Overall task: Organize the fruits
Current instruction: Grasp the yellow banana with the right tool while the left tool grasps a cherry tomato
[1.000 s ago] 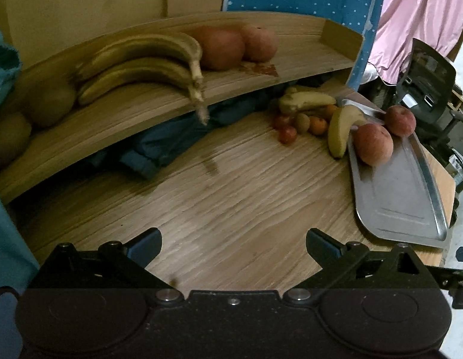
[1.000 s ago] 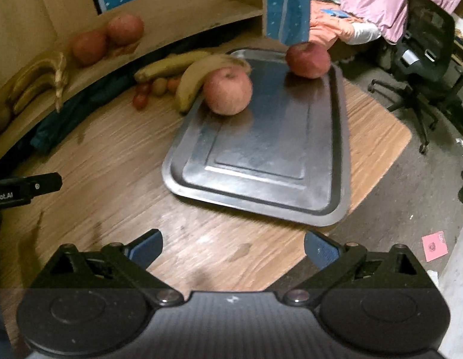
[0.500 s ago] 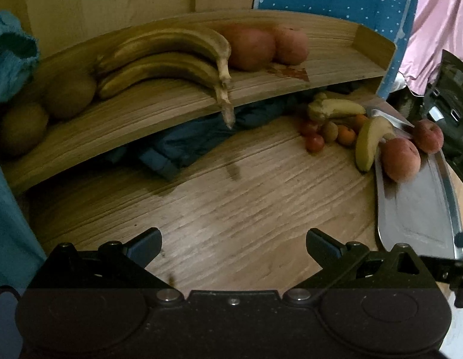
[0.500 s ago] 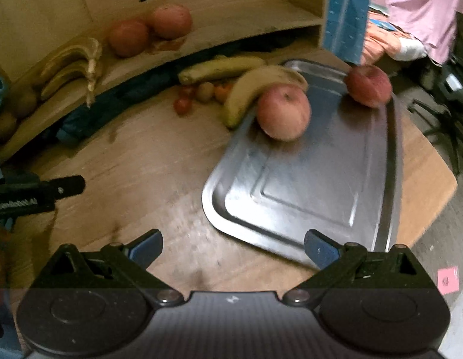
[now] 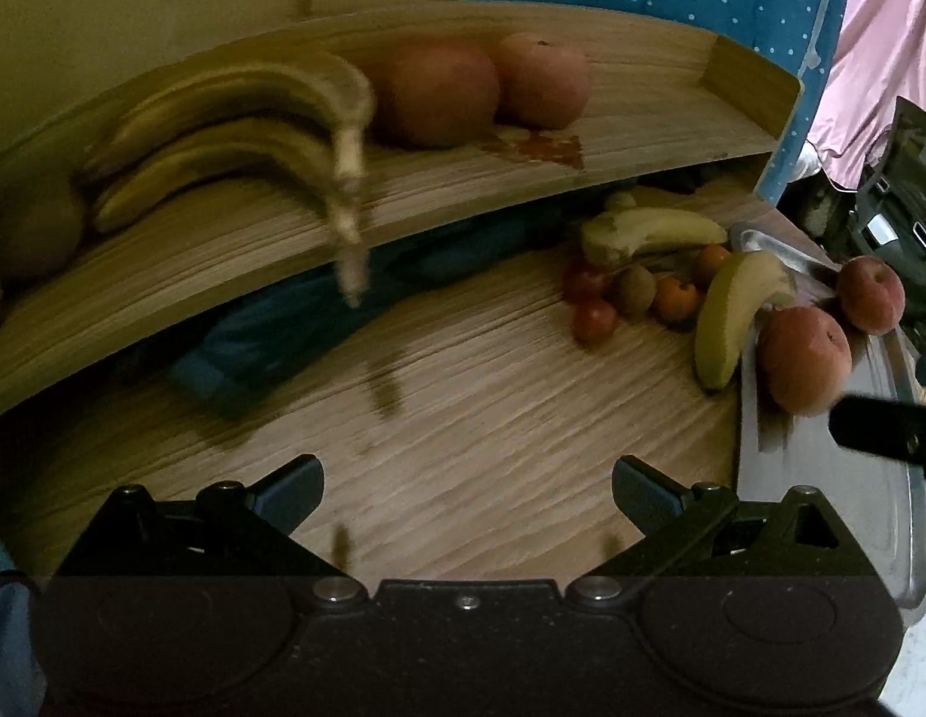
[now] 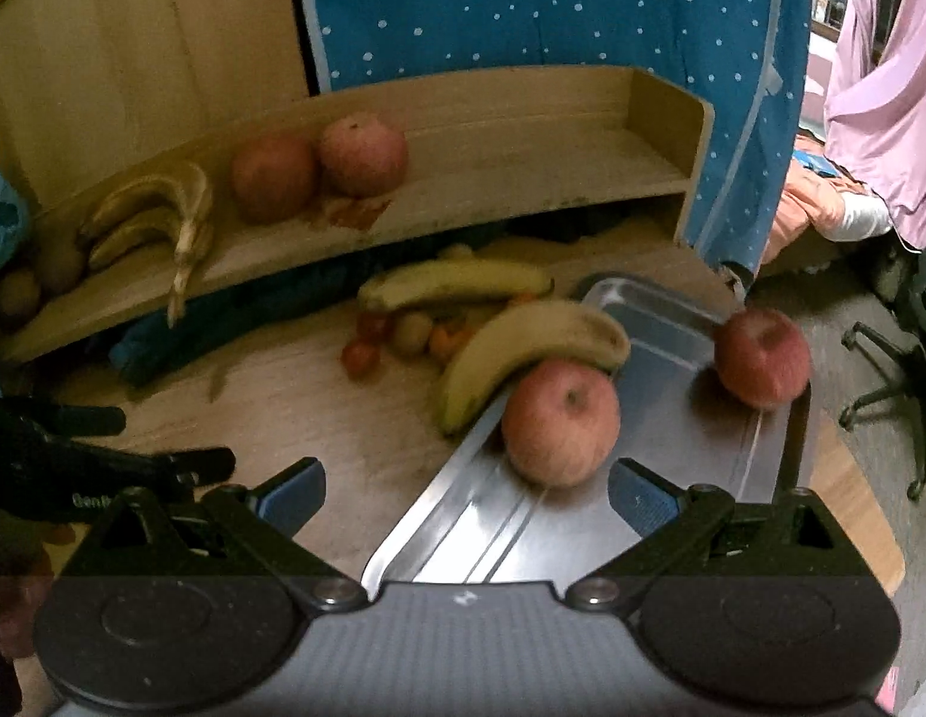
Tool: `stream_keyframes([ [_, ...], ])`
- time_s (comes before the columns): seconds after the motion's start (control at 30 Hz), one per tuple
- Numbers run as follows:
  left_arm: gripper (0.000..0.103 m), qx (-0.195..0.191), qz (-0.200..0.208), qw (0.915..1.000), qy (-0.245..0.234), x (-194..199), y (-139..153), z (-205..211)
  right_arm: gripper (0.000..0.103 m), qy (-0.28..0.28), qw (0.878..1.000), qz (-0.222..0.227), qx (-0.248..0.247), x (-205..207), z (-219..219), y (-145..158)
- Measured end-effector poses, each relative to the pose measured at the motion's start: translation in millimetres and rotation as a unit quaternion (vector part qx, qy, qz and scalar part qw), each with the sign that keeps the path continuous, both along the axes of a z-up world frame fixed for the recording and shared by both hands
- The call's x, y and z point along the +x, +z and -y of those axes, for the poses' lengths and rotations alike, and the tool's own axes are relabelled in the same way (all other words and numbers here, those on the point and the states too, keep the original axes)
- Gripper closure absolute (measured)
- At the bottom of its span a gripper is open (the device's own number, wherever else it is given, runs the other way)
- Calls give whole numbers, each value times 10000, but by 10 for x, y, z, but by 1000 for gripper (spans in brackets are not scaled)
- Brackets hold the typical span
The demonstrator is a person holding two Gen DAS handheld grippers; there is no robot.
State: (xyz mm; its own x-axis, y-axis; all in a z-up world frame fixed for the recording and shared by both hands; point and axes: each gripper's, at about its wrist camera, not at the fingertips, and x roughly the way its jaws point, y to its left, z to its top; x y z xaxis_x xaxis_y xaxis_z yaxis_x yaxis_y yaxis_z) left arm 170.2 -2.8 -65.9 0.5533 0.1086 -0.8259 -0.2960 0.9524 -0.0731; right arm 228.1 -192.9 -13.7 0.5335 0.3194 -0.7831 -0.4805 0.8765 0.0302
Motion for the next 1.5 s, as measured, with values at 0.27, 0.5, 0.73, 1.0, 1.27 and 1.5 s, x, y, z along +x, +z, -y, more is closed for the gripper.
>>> stream_keyframes([
  [0.27,1,-44,64,9997,-238,351,-89,179,1,170,9998,19,87,437,-20,-40],
  [0.5,4,52,162,9993,-337,642,-178,257,13,341,9985,-317,298,831,-72,-141],
  [0.73,21,36,209,9992,-325,818,-234,238,19,177,9936,-1019,446,1169,-86,-271],
  [1.0,47,-41,254,9987,-436,915,-288,286,21,-139,9864,-1522,613,1351,-45,-423],
  [1.27,75,0,304,9985,-460,955,-285,347,30,-586,9855,-1425,717,1327,-14,-412],
  [1.5,77,-26,334,9985,-434,940,-296,371,18,-862,9810,-1531,823,1342,-53,-435],
])
